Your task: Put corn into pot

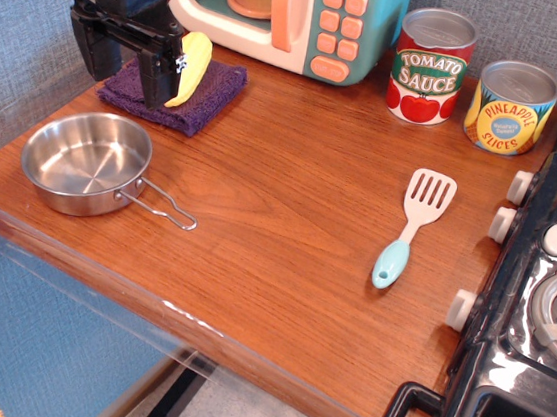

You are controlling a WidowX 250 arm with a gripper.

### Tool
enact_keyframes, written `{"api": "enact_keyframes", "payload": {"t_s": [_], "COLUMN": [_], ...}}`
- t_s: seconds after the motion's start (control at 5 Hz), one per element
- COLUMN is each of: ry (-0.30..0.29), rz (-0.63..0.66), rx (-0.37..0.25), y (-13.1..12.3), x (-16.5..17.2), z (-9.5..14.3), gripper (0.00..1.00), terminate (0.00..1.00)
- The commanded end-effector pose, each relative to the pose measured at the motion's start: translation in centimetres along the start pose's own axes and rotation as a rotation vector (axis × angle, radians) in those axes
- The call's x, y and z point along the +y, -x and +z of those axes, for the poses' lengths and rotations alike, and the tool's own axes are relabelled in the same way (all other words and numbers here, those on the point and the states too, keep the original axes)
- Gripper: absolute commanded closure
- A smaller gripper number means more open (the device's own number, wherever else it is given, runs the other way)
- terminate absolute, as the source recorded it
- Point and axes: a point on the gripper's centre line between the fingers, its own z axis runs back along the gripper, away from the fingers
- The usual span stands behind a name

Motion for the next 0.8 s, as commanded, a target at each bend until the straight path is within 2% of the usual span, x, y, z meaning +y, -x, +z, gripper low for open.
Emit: {"api": "enact_keyframes", "payload": {"t_s": [0.0, 0.4, 0.6], "ry": [0.000, -0.058, -0.060], "rz": [0.000, 0.114, 0.190], "rx": [0.000, 0.001, -0.011], "y": [0.0, -4.3, -7.1], "x": [0.0, 3.3, 5.0], "z": [0.0, -1.4, -2.1], "gripper": [0.00, 0.00, 0.00], "terminate": [0.00, 0.00, 0.00]}}
